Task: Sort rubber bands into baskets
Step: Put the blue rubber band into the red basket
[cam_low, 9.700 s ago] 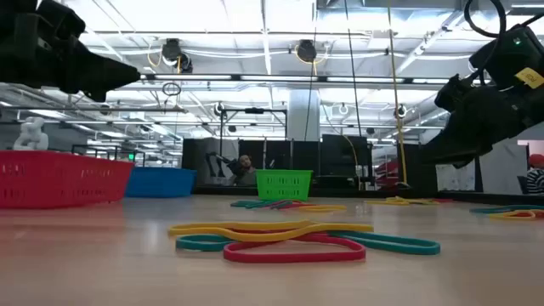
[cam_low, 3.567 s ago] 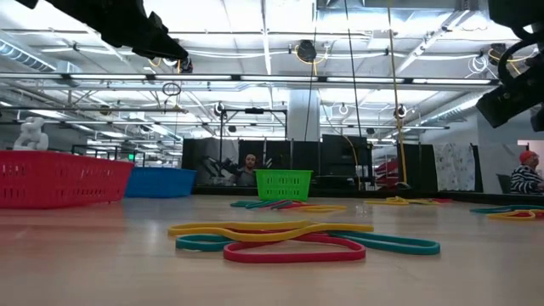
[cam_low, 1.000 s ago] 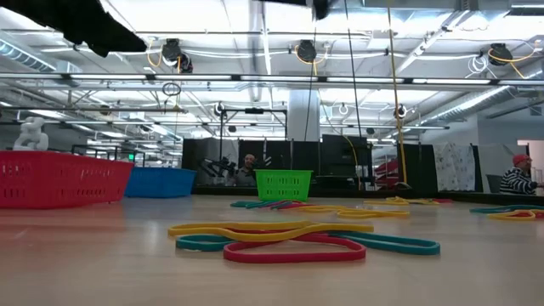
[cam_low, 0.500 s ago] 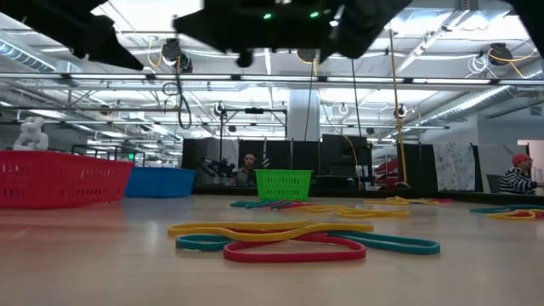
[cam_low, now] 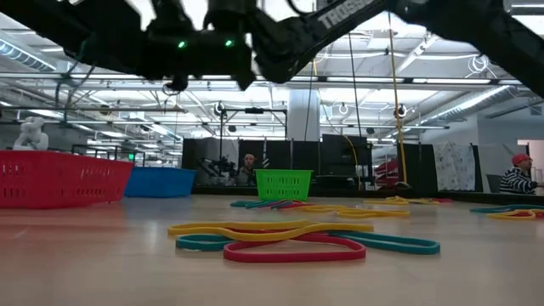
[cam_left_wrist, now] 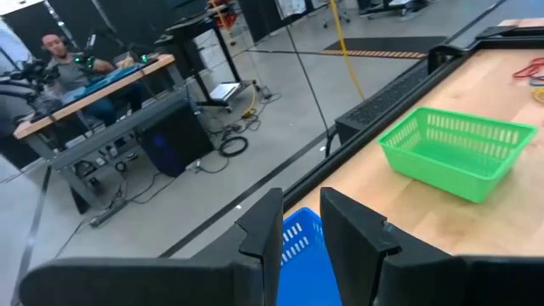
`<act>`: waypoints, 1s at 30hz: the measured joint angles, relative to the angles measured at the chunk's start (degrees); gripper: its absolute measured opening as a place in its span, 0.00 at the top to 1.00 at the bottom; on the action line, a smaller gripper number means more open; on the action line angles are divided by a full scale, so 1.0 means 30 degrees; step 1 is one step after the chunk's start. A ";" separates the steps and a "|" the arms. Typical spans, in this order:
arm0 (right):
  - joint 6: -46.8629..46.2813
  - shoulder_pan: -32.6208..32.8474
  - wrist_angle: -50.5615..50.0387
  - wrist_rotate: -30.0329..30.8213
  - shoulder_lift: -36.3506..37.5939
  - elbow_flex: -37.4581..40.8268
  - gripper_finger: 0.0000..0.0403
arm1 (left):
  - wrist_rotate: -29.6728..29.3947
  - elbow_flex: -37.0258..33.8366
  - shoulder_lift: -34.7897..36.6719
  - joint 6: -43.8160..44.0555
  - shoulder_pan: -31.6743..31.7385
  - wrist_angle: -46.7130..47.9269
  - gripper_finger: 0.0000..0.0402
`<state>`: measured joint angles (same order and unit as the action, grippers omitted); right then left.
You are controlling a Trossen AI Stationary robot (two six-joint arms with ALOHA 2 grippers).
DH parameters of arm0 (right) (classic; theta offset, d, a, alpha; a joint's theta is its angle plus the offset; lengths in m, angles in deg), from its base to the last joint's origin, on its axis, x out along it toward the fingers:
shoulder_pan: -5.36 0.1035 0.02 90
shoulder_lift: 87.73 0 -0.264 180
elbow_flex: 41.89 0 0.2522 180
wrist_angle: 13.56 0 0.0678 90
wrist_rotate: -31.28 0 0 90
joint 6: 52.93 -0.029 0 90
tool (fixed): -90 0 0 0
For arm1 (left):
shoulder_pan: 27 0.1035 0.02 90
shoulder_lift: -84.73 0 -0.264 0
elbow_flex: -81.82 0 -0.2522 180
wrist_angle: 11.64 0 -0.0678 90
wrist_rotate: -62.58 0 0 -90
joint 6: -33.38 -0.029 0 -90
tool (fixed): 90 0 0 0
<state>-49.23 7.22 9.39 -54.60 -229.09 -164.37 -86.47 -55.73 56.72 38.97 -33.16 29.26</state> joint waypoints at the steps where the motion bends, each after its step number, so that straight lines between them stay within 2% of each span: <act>1: -0.0007 0.0000 -0.0352 0.0000 -0.0429 -0.0477 1.00 | 0.0000 0.0000 0.0000 0.0000 0.0090 0.0013 0.78; 6: -0.0543 0.0015 -0.2953 0.0000 -0.1737 -0.1768 1.00 | 0.0015 0.0000 0.0000 0.0010 0.0277 0.0075 0.78; 13: -0.1166 0.0018 -0.6233 0.0007 -0.1632 -0.1858 0.98 | 0.0027 0.0000 0.0000 0.0010 0.0278 0.0071 0.78; 17: -0.1694 -0.0111 -0.6878 -0.0375 -0.1474 -0.1850 0.90 | 0.0085 0.0000 0.0000 0.0022 0.0278 0.0064 0.78; 19: -0.2194 -0.0255 -0.7027 -0.1024 -0.1421 -0.1857 0.84 | 0.0109 0.0000 0.0000 0.0029 0.0278 0.0064 0.78; 26: -0.3386 -0.0595 -0.7340 -0.1446 -0.1368 -0.1850 0.64 | 0.0112 0.0000 0.0000 0.0025 0.0278 0.0056 0.78; 30: -0.2877 -0.0736 -0.9400 -0.1552 -0.0587 -0.1845 0.57 | 0.0109 0.0000 0.0000 0.0029 0.0278 0.0053 0.78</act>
<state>-57.86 5.02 -18.81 -59.26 -230.85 -169.91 -86.14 -55.73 56.72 39.05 -32.32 29.42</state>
